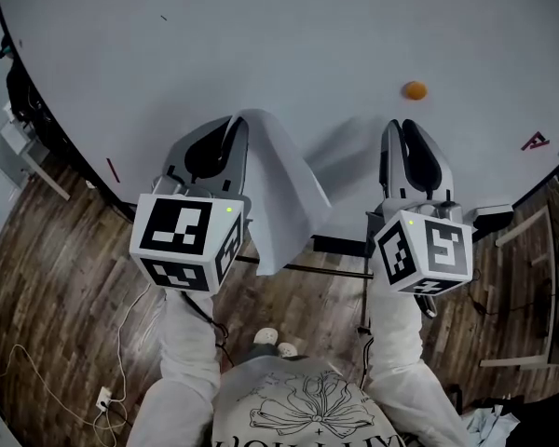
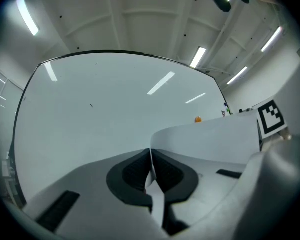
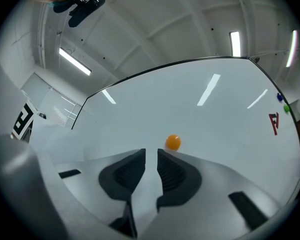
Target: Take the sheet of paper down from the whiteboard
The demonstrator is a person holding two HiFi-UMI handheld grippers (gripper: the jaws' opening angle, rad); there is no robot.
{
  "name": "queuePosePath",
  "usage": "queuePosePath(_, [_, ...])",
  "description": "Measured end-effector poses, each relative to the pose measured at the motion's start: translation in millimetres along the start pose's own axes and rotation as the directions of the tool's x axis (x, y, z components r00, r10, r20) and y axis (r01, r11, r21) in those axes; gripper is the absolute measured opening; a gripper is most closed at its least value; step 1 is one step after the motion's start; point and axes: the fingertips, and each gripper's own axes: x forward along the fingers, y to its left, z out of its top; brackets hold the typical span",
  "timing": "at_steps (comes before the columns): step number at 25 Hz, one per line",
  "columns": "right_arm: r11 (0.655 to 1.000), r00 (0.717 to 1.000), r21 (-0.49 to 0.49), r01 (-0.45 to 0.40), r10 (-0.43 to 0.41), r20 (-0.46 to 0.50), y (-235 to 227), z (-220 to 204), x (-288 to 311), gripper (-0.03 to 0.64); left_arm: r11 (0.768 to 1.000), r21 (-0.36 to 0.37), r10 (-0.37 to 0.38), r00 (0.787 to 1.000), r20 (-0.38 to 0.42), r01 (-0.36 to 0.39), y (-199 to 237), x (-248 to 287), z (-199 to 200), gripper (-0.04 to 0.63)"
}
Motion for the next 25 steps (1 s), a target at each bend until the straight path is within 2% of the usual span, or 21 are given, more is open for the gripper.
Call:
queuePosePath(5, [1.0,0.999,0.01,-0.012,0.012,-0.052,5,-16,0,0.047,1.0,-0.013,-0.007,1.0,-0.006,0.007,-4,-1,-6,0.005])
queuePosePath(25, [1.0,0.998,0.0,0.018,-0.018,-0.063,0,-18,2,0.037,1.0,-0.021,-0.017,1.0,-0.007,0.017,-8,8,-11,0.005])
